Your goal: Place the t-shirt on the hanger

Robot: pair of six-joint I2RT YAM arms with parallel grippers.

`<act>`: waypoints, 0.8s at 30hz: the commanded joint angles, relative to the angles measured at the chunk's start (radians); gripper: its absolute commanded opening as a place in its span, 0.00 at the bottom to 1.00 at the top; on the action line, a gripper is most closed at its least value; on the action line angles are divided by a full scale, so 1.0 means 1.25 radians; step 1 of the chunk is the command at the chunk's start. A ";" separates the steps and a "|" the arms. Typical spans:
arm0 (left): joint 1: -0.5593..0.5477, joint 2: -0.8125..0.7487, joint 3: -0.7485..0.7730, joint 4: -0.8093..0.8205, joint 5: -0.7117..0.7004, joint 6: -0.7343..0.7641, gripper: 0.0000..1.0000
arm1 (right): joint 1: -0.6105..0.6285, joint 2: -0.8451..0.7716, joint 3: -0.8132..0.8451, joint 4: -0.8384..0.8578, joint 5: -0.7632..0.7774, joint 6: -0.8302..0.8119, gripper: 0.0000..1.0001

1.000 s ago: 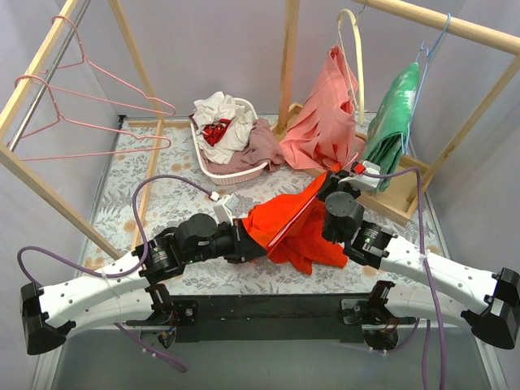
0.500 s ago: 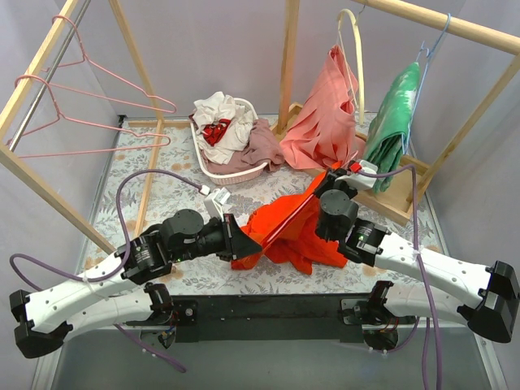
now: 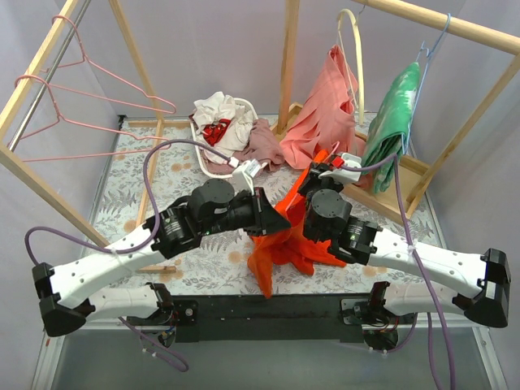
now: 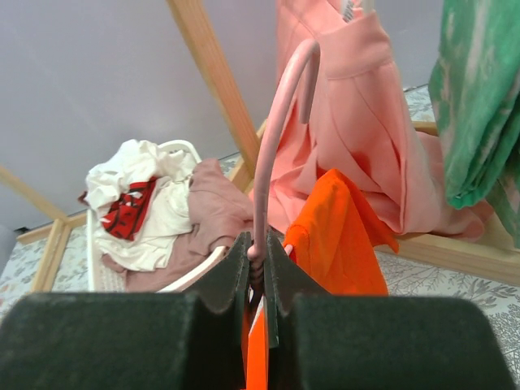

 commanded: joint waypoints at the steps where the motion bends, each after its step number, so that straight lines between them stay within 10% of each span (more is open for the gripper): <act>1: 0.095 0.085 0.095 -0.005 0.040 0.044 0.00 | 0.056 -0.005 0.075 0.080 0.051 -0.071 0.01; 16: 0.224 0.230 0.306 -0.102 0.053 0.206 0.01 | 0.116 -0.076 0.161 -0.058 -0.287 -0.136 0.01; 24: 0.224 0.109 0.190 -0.041 0.150 0.214 0.28 | 0.109 -0.053 0.149 -0.186 -0.363 -0.146 0.01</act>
